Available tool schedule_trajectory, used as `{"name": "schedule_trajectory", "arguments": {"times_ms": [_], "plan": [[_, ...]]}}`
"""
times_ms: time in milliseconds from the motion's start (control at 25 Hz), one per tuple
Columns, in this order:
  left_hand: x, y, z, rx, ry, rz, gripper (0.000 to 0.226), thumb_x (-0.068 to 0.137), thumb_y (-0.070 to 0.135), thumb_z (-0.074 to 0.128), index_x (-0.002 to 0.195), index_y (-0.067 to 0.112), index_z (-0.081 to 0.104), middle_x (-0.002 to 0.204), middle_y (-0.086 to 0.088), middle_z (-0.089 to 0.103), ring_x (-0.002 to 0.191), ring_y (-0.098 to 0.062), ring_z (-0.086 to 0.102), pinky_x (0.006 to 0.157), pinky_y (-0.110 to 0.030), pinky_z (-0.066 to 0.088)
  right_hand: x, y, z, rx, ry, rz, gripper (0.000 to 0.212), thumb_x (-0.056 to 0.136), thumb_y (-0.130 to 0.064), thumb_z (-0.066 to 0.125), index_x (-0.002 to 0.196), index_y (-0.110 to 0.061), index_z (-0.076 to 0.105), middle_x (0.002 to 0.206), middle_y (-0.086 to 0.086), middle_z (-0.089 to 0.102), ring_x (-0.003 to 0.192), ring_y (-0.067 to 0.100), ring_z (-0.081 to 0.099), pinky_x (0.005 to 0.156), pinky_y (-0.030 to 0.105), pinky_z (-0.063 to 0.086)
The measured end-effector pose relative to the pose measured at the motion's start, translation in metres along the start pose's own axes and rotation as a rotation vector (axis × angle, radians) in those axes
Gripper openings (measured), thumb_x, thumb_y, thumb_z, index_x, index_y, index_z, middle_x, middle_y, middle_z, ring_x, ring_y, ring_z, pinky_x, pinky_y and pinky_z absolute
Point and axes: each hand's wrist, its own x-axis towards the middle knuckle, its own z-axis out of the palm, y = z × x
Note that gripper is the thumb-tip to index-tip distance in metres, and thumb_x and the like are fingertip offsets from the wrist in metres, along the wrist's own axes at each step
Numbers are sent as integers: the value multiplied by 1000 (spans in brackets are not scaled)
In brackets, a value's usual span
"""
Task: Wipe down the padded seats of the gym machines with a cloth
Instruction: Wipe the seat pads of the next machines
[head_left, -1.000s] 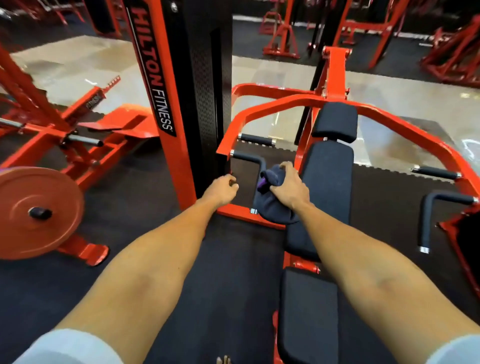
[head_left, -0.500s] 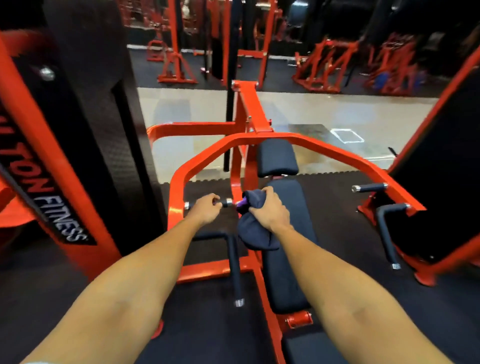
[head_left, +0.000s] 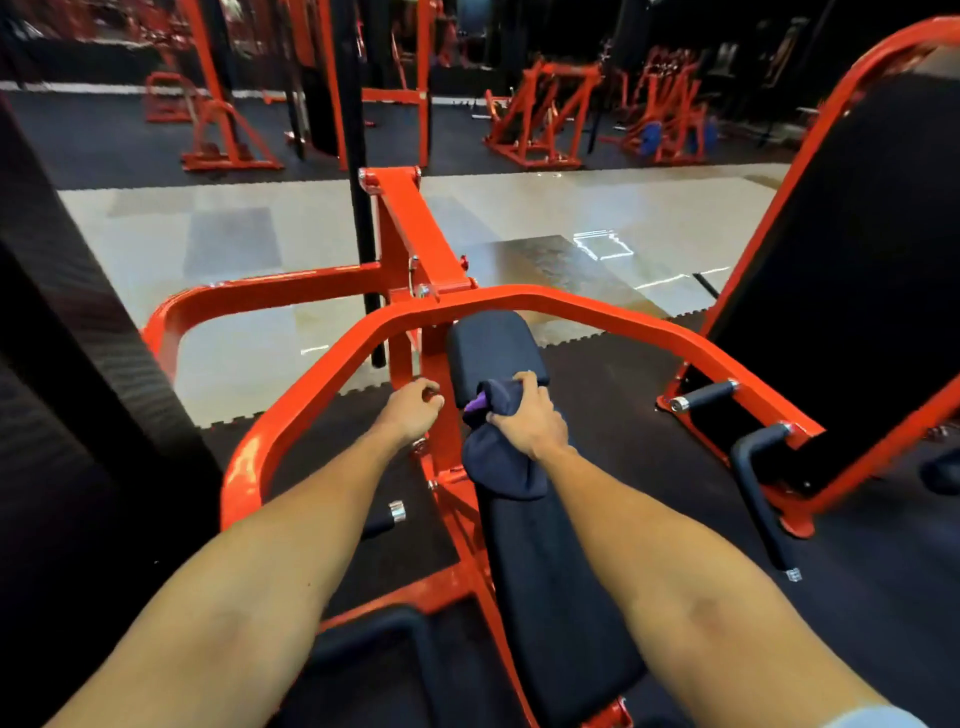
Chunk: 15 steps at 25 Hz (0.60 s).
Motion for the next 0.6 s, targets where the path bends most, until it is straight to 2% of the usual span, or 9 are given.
{"name": "schedule_trajectory", "arguments": {"times_ms": [120,240,360,400,480,600], "plan": [[55,14,3,-32,-11,30,36,102,24,55,136,14,58,135,-11,63,122,-29,60,102,-35,45,54,-1,0,4,28,40,62,85,-50,72,133,-35,36,132,8,49,116,43,57,92,49,47],[95,17,7,-56,-29,25,36,101,23,55,136,13,59,139,-10,61,127,-25,56,104,-31,42,97,-6,10,61,58,55,59,88,-48,71,137,-34,41,134,8,43,117,43,57,94,48,47],[136,18,10,-118,-27,22,35,101,14,54,136,11,58,135,-11,63,124,-26,57,90,-22,39,149,-21,23,92,117,14,75,88,-47,73,150,-32,34,149,9,29,134,43,44,104,51,45],[146,15,12,-138,-27,11,36,100,12,54,136,11,58,135,-11,63,124,-27,57,89,-22,38,160,-24,34,53,92,-6,81,88,-48,72,155,-33,28,156,9,22,141,42,34,108,53,41],[160,6,16,-163,-24,-6,40,99,11,54,139,12,56,138,-10,61,128,-27,55,97,-26,39,165,-17,68,-114,54,-38,87,91,-53,68,160,-35,18,166,11,9,152,42,12,119,57,26],[192,-12,21,-186,-49,-8,41,101,15,52,141,15,56,143,-6,59,132,-24,53,106,-27,37,151,4,128,-332,241,-12,93,90,-61,61,163,-31,13,169,18,8,152,53,-2,123,62,6]]}}
